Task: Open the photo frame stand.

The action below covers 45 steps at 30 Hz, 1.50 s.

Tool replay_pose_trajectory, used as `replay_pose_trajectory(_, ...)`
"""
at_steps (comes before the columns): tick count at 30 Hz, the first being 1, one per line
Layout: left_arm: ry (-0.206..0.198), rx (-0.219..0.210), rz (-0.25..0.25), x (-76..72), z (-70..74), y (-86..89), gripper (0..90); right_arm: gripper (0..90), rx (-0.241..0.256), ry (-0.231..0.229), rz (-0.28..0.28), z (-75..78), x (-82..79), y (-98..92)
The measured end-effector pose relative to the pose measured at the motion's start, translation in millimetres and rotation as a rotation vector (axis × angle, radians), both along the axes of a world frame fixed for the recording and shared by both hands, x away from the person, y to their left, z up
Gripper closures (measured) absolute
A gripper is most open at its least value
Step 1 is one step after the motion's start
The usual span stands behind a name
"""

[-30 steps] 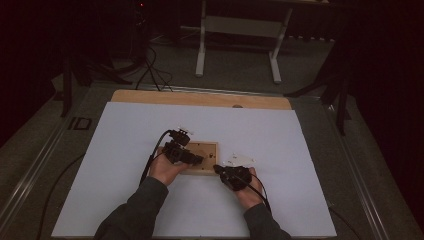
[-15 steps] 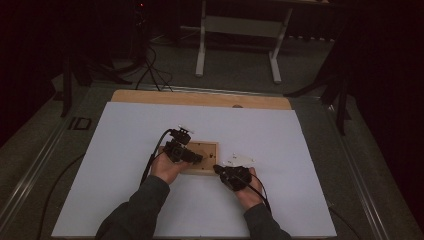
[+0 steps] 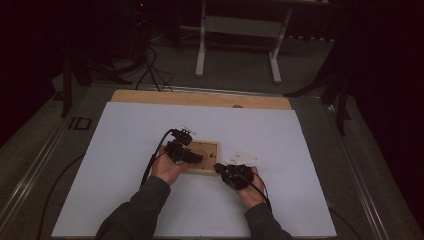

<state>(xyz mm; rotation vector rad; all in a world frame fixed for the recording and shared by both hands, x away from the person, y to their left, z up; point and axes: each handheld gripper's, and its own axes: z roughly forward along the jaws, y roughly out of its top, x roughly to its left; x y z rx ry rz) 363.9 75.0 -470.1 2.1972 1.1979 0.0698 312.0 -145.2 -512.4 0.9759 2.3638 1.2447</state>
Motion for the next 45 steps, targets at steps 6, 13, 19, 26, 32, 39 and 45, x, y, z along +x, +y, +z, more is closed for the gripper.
replay_pose_trajectory(6, -0.026, 0.018, -0.007, -2.9, 1.4, -2.5, 53.4, 82.9, 0.025, -0.008, -0.03, 5.5, 2.4, -9.9)
replay_pose_trajectory(13, -0.067, 0.039, -0.029, -7.5, 3.2, -4.8, 53.3, 80.8, 0.054, -0.011, -0.046, 11.2, 2.9, -15.4)
replay_pose_trajectory(19, -0.107, 0.064, -0.038, -12.4, 5.4, -6.2, 53.4, 80.1, 0.06, -0.017, -0.049, 13.2, 3.1, -16.2)
replay_pose_trajectory(26, -0.173, 0.103, -0.065, -20.6, 7.3, -10.1, 53.4, 79.8, 0.078, -0.018, -0.054, 15.8, 3.9, -18.7)
replay_pose_trajectory(32, -0.201, 0.118, -0.073, -25.0, 7.0, -10.7, 53.3, 79.7, 0.085, -0.017, -0.061, 17.4, 5.0, -21.3)
replay_pose_trajectory(39, -0.241, 0.109, -0.082, -32.6, 1.9, -5.3, 53.3, 79.1, 0.093, -0.015, -0.069, 19.1, 5.9, -23.4)
replay_pose_trajectory(45, -0.268, 0.107, -0.084, -38.6, -2.6, -0.4, 53.3, 77.6, 0.09, -0.017, -0.071, 19.3, 6.4, -23.2)
